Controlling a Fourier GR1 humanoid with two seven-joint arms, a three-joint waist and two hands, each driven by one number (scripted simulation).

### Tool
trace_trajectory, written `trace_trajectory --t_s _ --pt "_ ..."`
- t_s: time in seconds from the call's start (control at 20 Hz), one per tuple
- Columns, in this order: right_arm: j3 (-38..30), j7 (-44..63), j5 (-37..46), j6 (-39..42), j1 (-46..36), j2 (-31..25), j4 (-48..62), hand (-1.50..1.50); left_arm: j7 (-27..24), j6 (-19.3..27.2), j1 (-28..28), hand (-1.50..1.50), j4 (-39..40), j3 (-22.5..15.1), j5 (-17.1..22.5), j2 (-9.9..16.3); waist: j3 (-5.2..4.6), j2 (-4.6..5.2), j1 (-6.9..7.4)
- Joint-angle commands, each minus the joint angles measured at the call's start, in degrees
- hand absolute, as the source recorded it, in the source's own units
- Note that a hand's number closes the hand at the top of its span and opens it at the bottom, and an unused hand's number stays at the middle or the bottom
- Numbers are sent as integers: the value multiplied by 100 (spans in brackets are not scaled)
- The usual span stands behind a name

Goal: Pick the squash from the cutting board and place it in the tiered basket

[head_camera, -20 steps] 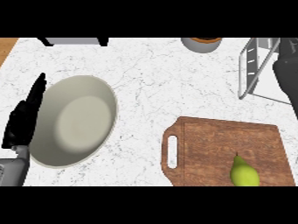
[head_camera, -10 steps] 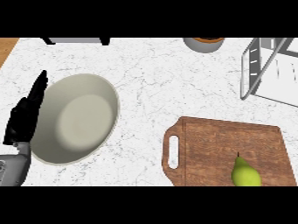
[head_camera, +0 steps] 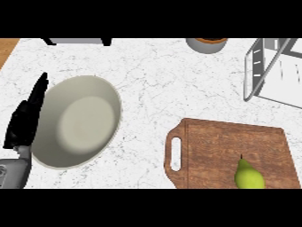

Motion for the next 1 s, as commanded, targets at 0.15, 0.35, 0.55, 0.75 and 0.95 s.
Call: trace_trajectory --t_s 0.15,0.35,0.55,0.75,0.95 --pt "-487 -1116 -382 -88 223 5 665 150 117 32 50 0 -95 -81 -182 -105 -7 -2 -32" --pt "-753 -1590 -551 -27 132 -58 1184 150 162 60 -196 0 132 6 -198 -147 -7 16 -9" --pt "-1216 -1428 -1036 161 261 126 1566 150 162 -96 172 0 -275 -52 -79 -152 -2 14 45" --pt "-1404 -1399 -1137 4 374 252 1808 -150 -56 -150 -33 0 35 169 -18 -57 -7 19 10" --pt "-1850 -1812 -1475 -621 475 333 1840 -150 94 -24 -248 0 277 79 -190 -223 -5 25 -24"
